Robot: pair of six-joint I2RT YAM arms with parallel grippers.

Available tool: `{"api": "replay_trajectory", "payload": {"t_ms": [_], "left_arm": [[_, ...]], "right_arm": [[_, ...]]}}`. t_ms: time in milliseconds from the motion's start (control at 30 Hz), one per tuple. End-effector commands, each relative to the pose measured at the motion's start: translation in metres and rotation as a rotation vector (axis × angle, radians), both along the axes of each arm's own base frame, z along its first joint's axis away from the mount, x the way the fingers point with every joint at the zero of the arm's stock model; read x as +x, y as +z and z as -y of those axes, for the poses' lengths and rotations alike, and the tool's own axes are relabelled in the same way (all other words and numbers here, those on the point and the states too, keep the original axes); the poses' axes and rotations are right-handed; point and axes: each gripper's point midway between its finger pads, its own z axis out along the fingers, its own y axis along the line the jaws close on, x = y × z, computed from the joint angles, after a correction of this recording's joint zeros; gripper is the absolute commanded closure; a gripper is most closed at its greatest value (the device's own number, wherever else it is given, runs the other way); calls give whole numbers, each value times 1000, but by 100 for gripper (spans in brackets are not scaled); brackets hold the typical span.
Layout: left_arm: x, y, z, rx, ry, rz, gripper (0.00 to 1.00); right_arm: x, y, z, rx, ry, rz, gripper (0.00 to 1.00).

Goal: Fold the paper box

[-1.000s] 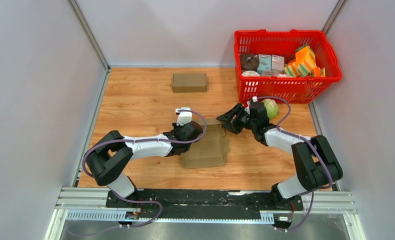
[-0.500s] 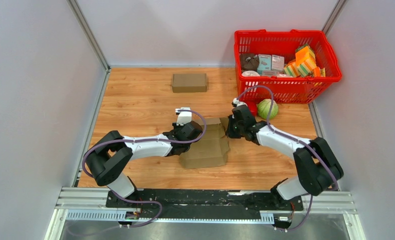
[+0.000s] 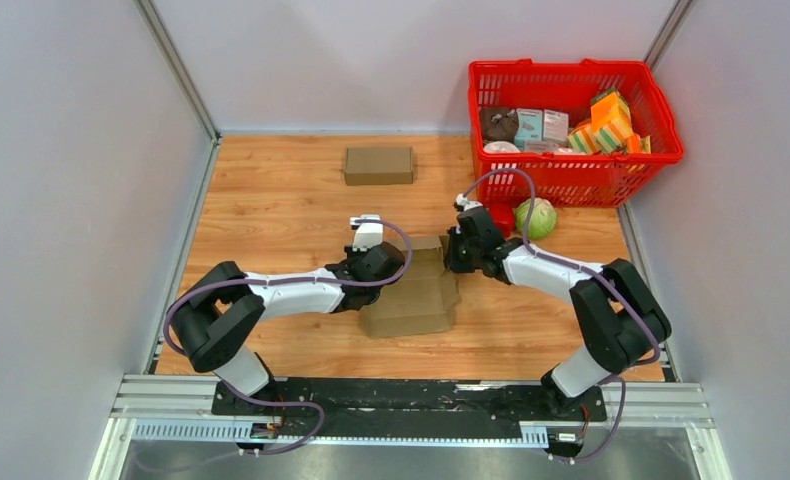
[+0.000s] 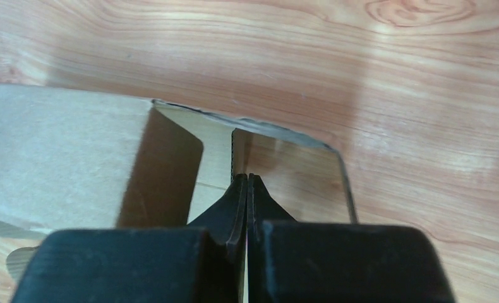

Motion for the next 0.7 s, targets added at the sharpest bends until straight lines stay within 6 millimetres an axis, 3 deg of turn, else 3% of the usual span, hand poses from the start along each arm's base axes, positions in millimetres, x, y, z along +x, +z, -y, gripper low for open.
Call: {"api": "replay_trajectory", "payload": {"t_ms": [0,267,367,400,500,600,633,667], "left_arm": [[-12,-7,-4,18,-24,-56,100],[-13,-9,-5,16,-21,-59,100],[-14,-10,-5,15,-18,-59,100],[-14,-10,-4,12,-20,-59,100],[-14,-12,-5,11,-19,-63,100],[-14,-11,-6,12,-16,-61,100],[-14,-11,-6,11,-15,-60,100],[-15,-12,-7,14,-15,-62,100]], "right_arm": [[5,17,-19,92,57,55,100],[-2,-11,-35,138,109,-72,100],[3,-13,-30,145,78,-82,100],[-2,-26,-26,118,71,-136,100],[-8,-40,-23,92,78,-186,100],[-16,-27,-17,103,70,-159,100],[-14,-2,-18,128,77,-108,100],[-15,8,-17,130,91,-94,100]]}}
